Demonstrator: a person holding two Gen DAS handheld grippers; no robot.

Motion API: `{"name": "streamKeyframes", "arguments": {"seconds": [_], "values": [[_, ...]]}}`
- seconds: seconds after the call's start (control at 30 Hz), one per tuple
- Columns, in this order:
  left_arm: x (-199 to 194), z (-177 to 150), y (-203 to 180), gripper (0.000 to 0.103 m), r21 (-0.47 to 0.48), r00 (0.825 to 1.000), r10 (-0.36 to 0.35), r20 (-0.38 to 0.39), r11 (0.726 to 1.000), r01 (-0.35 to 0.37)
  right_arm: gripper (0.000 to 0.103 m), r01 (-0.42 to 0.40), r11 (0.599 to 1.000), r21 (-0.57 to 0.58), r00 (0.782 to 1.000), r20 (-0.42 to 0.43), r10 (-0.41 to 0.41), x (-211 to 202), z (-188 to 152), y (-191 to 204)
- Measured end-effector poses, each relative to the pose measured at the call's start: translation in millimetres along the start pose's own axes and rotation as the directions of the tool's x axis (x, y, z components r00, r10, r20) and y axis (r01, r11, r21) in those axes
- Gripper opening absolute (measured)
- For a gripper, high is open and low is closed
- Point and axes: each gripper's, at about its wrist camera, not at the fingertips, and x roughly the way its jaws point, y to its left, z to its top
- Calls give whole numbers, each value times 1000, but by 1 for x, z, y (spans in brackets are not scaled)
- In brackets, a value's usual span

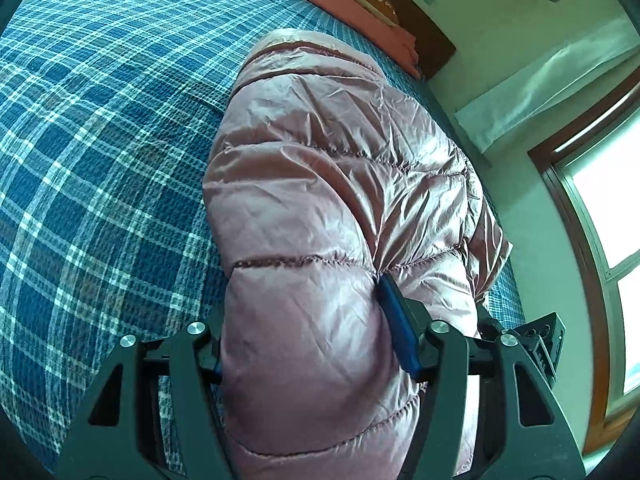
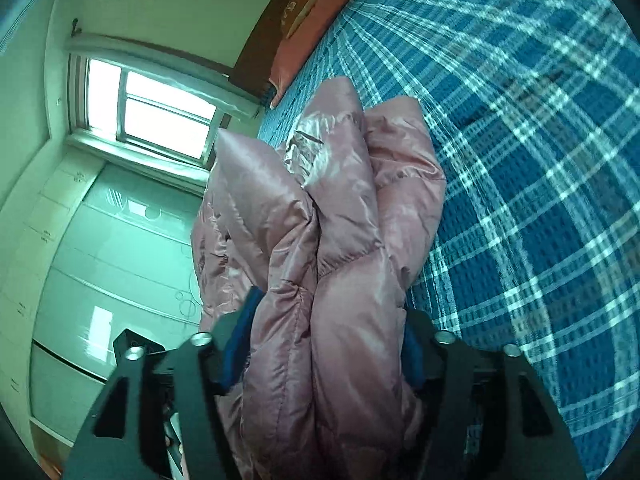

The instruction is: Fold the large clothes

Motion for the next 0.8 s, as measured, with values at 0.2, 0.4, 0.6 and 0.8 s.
{"name": "streamKeyframes", "arguments": {"seconds": [0.2,0.4,0.6,0.8], "values": [[-27,5,3,79,22,999,-22,40,1000,21,72,62,997,-36,998,22,-61,-22,16,4],[-18,42,17,82,-39,998,-31,48,999,33,77,50,999,8,998,40,-51,-10,55,5],[13,67,13,82,-37,1000,16,12,999,-16,79,35,998,46,999,13,-35,24,81,0],[39,67,11,54,14,993,117,-30,993,-117,33,86,992,93,995,-55,-81,45,79,-19]]}}
